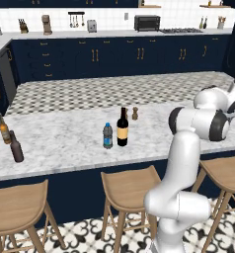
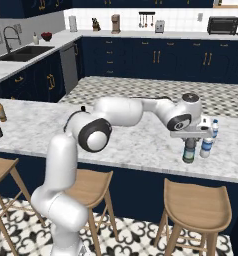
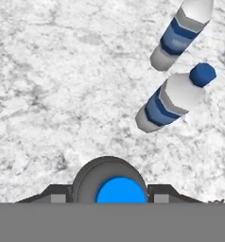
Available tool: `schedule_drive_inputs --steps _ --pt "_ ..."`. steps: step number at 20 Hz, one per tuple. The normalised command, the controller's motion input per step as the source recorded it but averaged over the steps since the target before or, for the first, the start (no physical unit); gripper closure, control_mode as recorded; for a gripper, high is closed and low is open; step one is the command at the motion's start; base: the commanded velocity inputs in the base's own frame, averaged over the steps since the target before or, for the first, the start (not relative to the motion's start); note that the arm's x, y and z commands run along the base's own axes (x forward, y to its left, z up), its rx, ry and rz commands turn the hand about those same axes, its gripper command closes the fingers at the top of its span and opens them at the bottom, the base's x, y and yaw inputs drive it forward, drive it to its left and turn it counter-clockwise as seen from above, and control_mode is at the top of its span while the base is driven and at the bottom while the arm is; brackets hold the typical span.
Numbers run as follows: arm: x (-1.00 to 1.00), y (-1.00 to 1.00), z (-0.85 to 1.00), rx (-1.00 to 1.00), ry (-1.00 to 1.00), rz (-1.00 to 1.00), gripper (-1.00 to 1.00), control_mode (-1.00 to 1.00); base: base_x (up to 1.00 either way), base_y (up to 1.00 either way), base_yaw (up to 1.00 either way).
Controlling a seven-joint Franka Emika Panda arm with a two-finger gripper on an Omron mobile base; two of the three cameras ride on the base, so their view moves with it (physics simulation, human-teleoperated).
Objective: Move the plastic bottles in the middle to the plastics group, and the glass bottles in the middle to the glass group.
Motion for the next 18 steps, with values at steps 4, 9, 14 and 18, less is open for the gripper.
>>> schedule_drive_inputs --steps 4,9,14,18 --pt "0.00 0.00 -0.57 -0.02 0.00 0.00 1.00 -1.00 0.00 0.00 0.00" --pt "0.00 0.00 -0.31 -0.01 -0.01 0.00 1.00 -1.00 0.00 0.00 0.00" --pt "0.26 0.00 0.18 0.00 -0.06 0.00 1.00 -1.00 0.00 0.00 0.00" --pt "0.27 0.00 0.02 0.00 -0.03 0.00 1.00 -1.00 0.00 0.00 0.00"
